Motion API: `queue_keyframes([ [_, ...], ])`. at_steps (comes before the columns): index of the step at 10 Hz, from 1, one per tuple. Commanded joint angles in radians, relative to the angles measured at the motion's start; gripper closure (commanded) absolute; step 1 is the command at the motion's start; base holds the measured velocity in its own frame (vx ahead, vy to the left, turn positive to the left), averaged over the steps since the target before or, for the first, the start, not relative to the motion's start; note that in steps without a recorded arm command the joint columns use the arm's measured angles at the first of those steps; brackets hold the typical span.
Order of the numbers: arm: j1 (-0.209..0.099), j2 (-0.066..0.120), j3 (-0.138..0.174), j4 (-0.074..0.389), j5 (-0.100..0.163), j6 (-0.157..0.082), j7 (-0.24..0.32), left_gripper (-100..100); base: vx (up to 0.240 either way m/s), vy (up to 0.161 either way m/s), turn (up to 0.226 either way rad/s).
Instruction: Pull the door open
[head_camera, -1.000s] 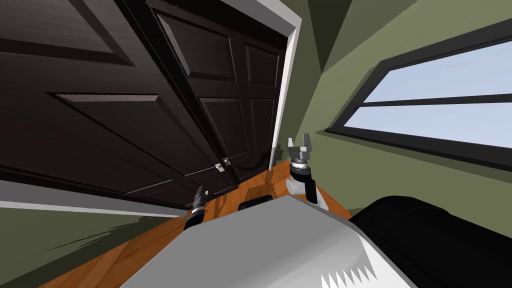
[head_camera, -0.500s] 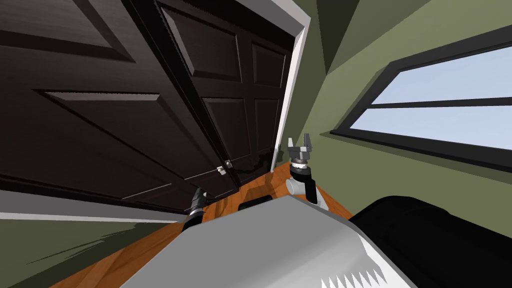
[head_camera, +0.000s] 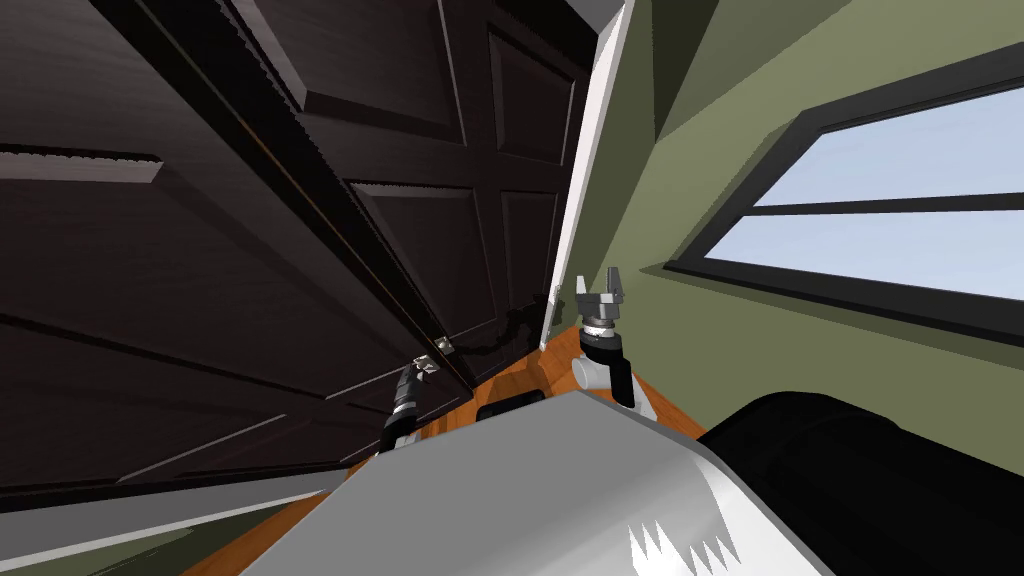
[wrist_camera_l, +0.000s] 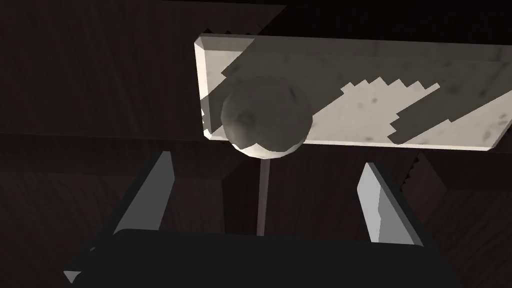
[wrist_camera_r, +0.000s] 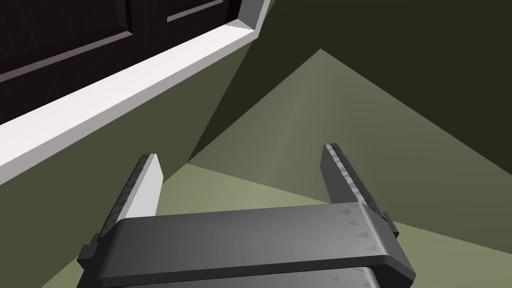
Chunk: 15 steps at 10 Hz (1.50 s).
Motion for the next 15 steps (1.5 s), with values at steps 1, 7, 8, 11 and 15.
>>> queue_keyframes([
  [1, 0.0, 0.0, 0.0, 0.0, 0.0, 0.0, 0.0, -100, 0.087, -0.029, -0.024],
  [7, 0.0, 0.0, 0.0, 0.0, 0.0, 0.0, 0.0, 100, -0.016, 0.004, 0.0],
  [8, 0.017, 0.008, 0.004, 0.006, 0.002, 0.0, 0.003, 100, -0.108, 0.031, 0.094],
  [11, 0.035, 0.011, -0.003, -0.026, -0.001, 0.013, 0.011, -100, -0.19, 0.018, 0.049],
  [15, 0.032, 0.009, -0.039, -0.054, -0.018, 0.004, 0.036, -100, -0.193, -0.086, -0.052],
])
